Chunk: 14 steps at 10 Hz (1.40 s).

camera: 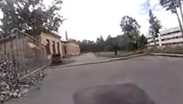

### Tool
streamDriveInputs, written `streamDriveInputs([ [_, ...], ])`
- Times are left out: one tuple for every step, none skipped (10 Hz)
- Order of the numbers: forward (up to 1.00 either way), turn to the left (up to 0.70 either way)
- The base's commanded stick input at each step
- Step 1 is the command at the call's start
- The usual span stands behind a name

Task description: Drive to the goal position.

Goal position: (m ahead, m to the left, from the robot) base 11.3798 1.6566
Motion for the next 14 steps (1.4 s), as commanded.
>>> streamDriveInputs([
  [0.7,0.0],
  [0.7,0.0],
  [0.7,0.0],
  [0.7,0.0],
  [0.7,0.0],
  [0.7,0.0],
  [0.7,0.0],
  [0.7,0.0],
  [0.7,0.0],
  [0.7,0.0],
  [0.7,0.0],
  [0.7,-0.18],
  [0.7,-0.32],
  [0.7,-0.23],
])
